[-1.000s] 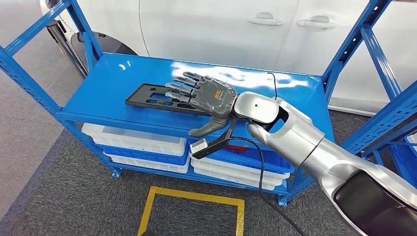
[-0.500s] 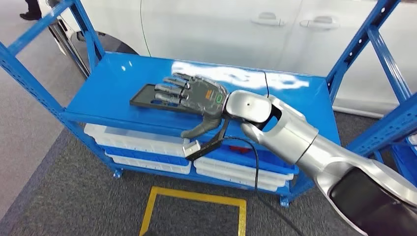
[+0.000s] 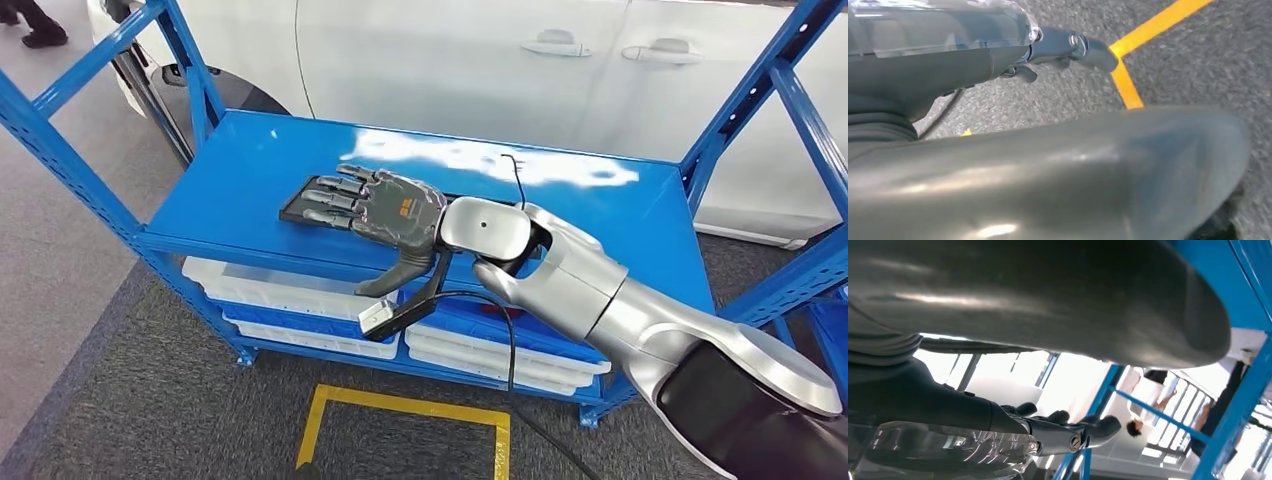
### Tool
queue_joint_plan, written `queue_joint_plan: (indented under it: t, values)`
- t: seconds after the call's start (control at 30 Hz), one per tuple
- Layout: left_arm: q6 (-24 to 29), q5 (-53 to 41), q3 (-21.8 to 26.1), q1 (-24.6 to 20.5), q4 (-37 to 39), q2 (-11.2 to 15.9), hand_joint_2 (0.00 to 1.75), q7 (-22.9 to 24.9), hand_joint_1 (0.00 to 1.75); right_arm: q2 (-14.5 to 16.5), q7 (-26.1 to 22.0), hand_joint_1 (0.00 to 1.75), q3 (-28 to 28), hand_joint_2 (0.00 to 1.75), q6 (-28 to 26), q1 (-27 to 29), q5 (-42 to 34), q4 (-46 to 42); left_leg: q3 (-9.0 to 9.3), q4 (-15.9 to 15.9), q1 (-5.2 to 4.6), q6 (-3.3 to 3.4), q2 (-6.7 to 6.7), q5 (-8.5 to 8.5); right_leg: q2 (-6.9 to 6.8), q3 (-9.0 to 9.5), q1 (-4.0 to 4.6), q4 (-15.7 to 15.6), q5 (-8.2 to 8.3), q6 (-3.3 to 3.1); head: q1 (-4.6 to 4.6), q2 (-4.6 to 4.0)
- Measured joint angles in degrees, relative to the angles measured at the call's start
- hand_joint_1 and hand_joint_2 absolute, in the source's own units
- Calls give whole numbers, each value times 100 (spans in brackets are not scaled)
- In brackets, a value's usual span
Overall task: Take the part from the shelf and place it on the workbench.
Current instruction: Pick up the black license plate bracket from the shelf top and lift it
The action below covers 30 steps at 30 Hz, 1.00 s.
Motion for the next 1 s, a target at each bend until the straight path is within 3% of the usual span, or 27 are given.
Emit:
queue_joint_plan:
  t: [0.07,0.13,0.23,0.27,0.3,0.33,0.4,0.43,0.47,0.57,0.63,0.67,0.73,0.77,0.8,0.83,0.9,0.93,1.0]
  values:
    - [-1,-7,-4,-20,-2,0,0,-5,0,10,0,0,14,0,-6,2,-7,39,49,-5,3,-62,8,-36,17,93,-24,-106,-18,5,0,0]
    - [0,-7,-11,-28,-5,3,0,-7,0,15,2,0,25,0,-13,-4,-14,69,-53,280,3,-127,12,-144,12,259,-85,-211,-45,-1,-2,0]
    - [-1,-7,-28,-22,-7,5,0,-4,0,25,2,0,81,0,-7,9,-20,95,-728,1329,83,-240,14,-384,5,471,-119,-248,-187,0,-3,0]
    - [-2,-7,-32,-14,-7,6,0,-3,0,26,2,0,103,0,1,18,-23,103,-926,1526,111,-271,15,-343,8,547,-128,-248,-253,12,-2,0]
    - [-2,-5,-34,-5,-7,8,0,-3,0,26,7,0,118,0,10,23,-32,111,-1028,1513,135,-296,16,-180,13,638,-140,-247,-325,30,-2,0]
    - [-2,-4,-35,2,-7,12,0,-7,0,27,12,0,127,0,17,21,-46,117,-1019,1282,154,-314,18,91,19,742,-155,-244,-403,54,-2,0]
    - [-3,2,-35,15,-5,22,0,-30,0,33,24,0,138,0,24,11,-87,132,-832,566,161,-319,26,665,26,928,-169,-231,-568,121,-2,0]
    - [-7,11,-35,18,-3,25,0,-44,0,37,28,0,148,0,26,6,-109,141,-739,308,155,-297,29,795,33,973,-165,-218,-628,159,-3,1]
    - [-10,24,-35,14,-2,27,0,-56,0,39,31,0,157,0,24,3,-128,152,-682,164,141,-263,29,799,37,982,-160,-208,-672,198,-2,1]
    - [-14,57,-35,-11,-1,39,0,-60,0,26,41,0,149,0,7,0,-185,169,-621,83,125,-125,10,587,34,965,-171,-196,-739,298,0,2]
    - [-14,67,-35,-18,-2,45,0,-52,0,4,47,0,126,0,2,-9,-207,173,-556,43,134,-44,5,524,28,841,-180,85,-886,338,0,2]
    - [-10,71,-35,-21,-2,46,0,-50,0,-15,49,0,123,0,1,-5,-210,175,-523,22,137,-16,5,499,27,648,-179,423,-1021,346,1,2]
    - [0,78,-35,-20,-2,46,0,-48,0,-68,48,0,134,0,-4,37,-202,186,-477,13,127,15,3,449,28,81,-169,1273,-1274,346,1,2]
    - [7,77,-35,-10,-2,46,0,-48,0,-96,50,0,143,0,-15,72,-183,196,-453,15,117,23,-1,422,28,-157,-165,1553,-1278,340,1,2]
    - [12,77,-36,3,-2,45,0,-48,0,-125,55,0,151,0,-36,101,-152,210,-419,19,104,28,-9,393,28,-294,-163,1614,-1148,326,1,2]
    - [15,77,-36,15,-2,45,0,-48,0,-153,66,0,159,0,-62,116,-111,228,-374,22,87,30,-20,363,28,-313,-156,1433,-894,298,1,2]
    - [20,74,-40,30,-1,30,0,-48,0,-198,95,0,173,0,-117,117,-17,284,-280,20,58,21,-37,305,27,-127,-121,682,-287,197,1,2]
    - [23,72,-43,28,-1,18,0,-48,0,-211,108,0,185,0,-141,114,23,317,-257,21,48,8,-41,287,23,-29,-97,352,-93,150,1,2]
    - [26,68,-46,15,1,-5,0,-48,0,-218,119,0,215,0,-176,117,84,372,-265,18,53,-37,-35,277,18,65,-54,42,-38,101,1,1]
